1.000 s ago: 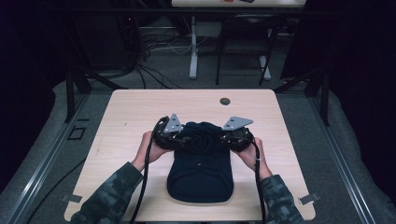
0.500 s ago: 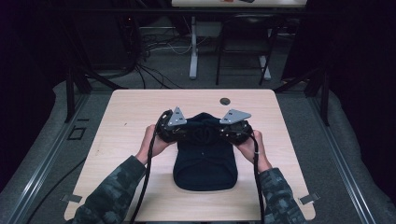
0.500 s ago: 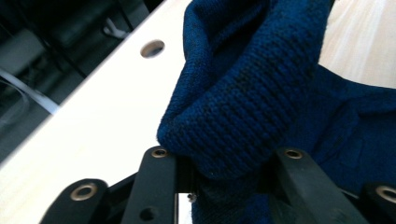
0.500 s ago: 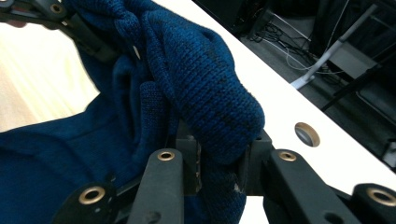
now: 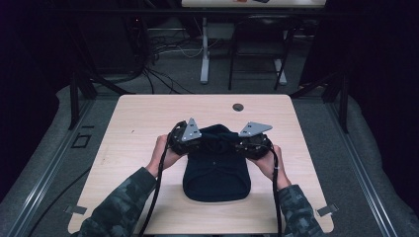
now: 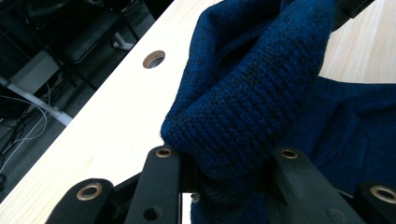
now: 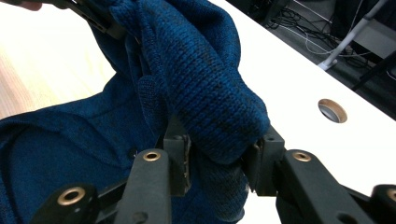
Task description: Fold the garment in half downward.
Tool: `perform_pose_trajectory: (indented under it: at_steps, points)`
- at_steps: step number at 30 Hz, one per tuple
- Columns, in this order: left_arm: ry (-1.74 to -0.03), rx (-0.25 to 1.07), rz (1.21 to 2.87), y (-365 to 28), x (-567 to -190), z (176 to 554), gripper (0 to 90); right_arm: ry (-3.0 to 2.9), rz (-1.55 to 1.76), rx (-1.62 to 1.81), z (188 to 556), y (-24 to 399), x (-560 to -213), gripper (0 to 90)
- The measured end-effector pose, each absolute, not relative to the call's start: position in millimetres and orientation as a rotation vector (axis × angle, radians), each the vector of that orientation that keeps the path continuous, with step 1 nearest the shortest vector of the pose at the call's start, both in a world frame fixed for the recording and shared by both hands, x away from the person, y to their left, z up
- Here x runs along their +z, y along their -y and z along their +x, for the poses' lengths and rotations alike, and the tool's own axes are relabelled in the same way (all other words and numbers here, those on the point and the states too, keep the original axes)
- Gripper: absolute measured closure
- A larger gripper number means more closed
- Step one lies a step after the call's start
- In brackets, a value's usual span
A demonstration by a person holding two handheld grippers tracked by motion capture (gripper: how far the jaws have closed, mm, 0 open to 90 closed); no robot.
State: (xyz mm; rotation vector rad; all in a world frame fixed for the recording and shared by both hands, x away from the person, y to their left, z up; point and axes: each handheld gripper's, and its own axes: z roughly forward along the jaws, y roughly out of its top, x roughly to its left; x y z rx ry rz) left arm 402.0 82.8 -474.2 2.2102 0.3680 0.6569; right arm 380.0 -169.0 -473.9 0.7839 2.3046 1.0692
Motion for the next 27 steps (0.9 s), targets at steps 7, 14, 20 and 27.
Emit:
perform_pose_trajectory:
  at_steps: [7,14,20,27]
  points:
    - [-0.370,0.637,2.221,-82.2,-484.0,398.5,71.9,-2.291,0.780,1.046,371.5,169.0,-486.6,67.2]
    - [-0.374,0.621,2.227,-82.0,-488.5,396.2,69.6,-2.302,0.775,1.052,367.8,169.5,-494.5,66.2]
    - [-0.377,0.623,2.221,-85.0,-495.5,387.4,63.2,-2.331,0.768,1.038,363.5,170.7,-499.3,62.2]
    - [-0.368,0.584,2.205,-91.1,-508.5,376.8,61.7,-2.361,0.756,1.034,354.1,171.7,-508.6,62.5]
